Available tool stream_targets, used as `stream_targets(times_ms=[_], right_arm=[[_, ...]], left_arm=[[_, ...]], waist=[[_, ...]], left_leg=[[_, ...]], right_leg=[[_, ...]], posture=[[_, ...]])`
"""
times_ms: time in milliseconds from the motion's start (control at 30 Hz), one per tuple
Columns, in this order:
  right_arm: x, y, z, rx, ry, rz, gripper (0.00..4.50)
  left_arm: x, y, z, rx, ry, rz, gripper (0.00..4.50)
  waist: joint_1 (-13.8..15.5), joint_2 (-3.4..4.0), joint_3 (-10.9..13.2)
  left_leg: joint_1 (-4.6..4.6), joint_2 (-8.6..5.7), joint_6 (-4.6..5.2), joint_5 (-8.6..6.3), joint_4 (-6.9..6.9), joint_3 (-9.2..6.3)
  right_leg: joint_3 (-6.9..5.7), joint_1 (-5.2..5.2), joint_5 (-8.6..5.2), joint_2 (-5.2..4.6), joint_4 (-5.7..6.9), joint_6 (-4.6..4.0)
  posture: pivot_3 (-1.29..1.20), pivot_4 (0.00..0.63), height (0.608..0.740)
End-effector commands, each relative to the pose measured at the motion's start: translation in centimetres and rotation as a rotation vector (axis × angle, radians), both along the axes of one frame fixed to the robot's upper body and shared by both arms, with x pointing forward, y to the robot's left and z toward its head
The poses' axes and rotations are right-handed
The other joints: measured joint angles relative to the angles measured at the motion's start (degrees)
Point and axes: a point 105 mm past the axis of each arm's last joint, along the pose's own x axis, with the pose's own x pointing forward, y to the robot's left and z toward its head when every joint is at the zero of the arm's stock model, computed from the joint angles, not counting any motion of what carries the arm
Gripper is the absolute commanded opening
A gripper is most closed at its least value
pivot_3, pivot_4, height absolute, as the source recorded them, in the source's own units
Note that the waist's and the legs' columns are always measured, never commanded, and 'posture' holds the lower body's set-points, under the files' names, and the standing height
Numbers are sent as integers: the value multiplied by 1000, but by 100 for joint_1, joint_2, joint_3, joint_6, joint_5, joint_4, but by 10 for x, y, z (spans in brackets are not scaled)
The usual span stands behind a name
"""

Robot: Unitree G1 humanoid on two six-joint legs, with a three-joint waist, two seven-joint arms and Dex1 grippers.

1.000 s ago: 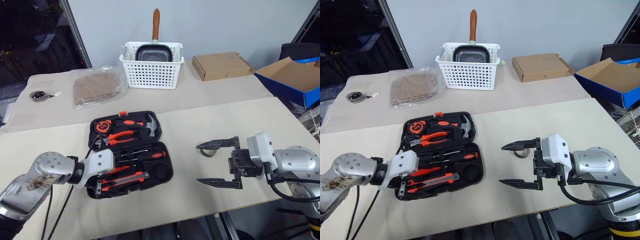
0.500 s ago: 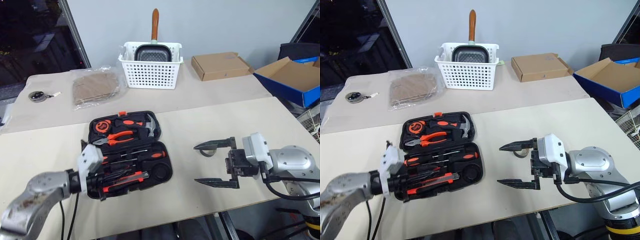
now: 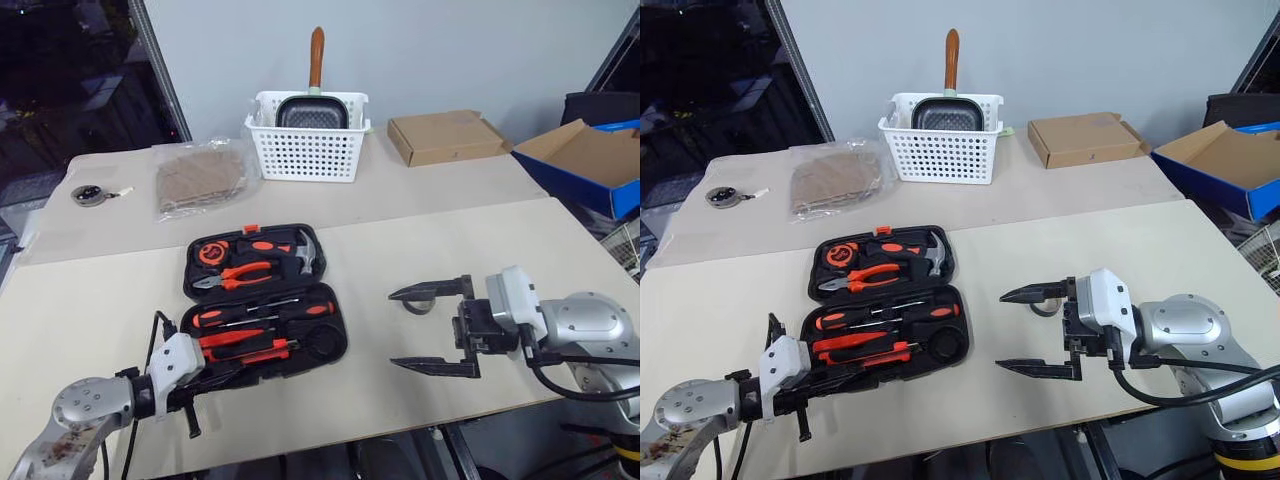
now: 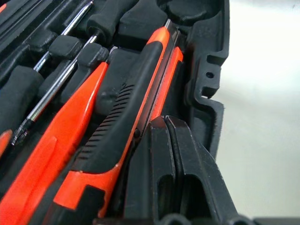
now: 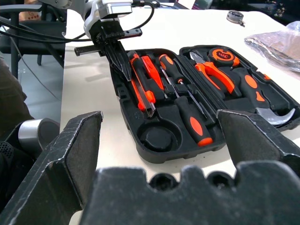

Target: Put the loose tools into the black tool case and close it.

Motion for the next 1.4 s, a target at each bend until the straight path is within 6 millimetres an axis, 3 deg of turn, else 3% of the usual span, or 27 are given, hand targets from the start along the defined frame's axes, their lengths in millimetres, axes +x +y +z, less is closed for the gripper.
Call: stream_targets(times_ms=[33, 167, 333, 533, 700, 833, 1000, 1100, 1300, 1400], right_arm=[[-4, -1, 11, 2, -46, 0, 4500], [-5, -2, 9, 4, -42, -3, 4500], [-3, 1, 9, 12, -44, 2, 4500], [-1, 3, 8, 17, -47, 10, 4500], [-2, 3, 9, 17, -46, 12, 4500], [-2, 2, 9, 14, -45, 9, 4500], [-2, 2, 9, 13, -45, 7, 4500], [-3, 1, 9, 12, -43, 5, 4500], [-3, 2, 8, 16, -42, 5, 4500], [-3, 3, 8, 17, -43, 3, 4500]], left_arm=[[-10, -12, 17, -218, 63, -2, 85], [-19, -16, 56, -384, 88, -23, 85], [-20, -9, 79, -444, 103, 16, 85], [-13, 11, 36, -191, 71, 180, 85], [15, 12, -6, -86, 69, 222, 85], [23, -2, -2, -152, 40, 215, 85], [23, -5, -1, -148, 5, 188, 85], [23, -9, 20, -204, -92, 130, 85], [18, -20, 37, -155, -179, -18, 85], [13, -16, 30, -134, -165, -45, 85]], waist=[[-35, -4, 4], [-82, -50, 29], [-73, -54, 34], [-78, -55, 35], [56, -50, 32], [60, -41, 26], [46, -38, 25], [51, -39, 25], [52, -51, 32], [44, -51, 32]], left_leg=[[11, 1, 0, 0, -1, 2], [20, 9, 0, 0, -2, -3], [21, 6, 0, -1, -4, -3], [21, 5, 1, -4, -14, -2], [31, -4, -1, -1, -12, -15], [23, -6, -10, 5, -11, -2], [19, -5, -6, 2, -18, 2], [19, -5, -5, 2, -20, -3], [17, -5, -5, 2, -19, -3], [17, -4, -4, 1, -20, -2]], right_leg=[[1, 8, 0, 0, 0, 0], [-4, 16, -2, 7, 0, -2], [-5, 12, -2, 2, -12, -1], [-3, 12, -3, 2, -30, 0], [-5, 18, -5, 4, -32, -2], [17, 40, -21, 1, -32, -30], [20, 30, -6, 3, -32, 12], [15, 25, -9, 4, -32, 11], [15, 19, -9, 2, -36, 12], [15, 19, -9, 2, -39, 13]], posture=[[0, 150, 740], [0, 150, 740], [0, 150, 740], [0, 150, 740], [0, 150, 740], [0, 150, 740], [0, 150, 740], [0, 150, 740], [0, 150, 740], [0, 150, 740]])
